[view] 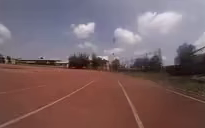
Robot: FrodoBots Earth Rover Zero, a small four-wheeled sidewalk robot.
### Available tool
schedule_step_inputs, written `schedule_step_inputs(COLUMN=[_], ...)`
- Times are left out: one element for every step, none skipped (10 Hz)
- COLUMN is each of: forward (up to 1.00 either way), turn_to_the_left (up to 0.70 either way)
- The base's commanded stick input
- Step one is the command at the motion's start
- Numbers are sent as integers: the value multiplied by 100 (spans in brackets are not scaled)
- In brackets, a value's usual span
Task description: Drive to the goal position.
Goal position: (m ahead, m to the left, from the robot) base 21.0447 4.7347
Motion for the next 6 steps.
schedule_step_inputs(forward=[70,70,70,70,70,70], turn_to_the_left=[0,0,0,0,0,0])
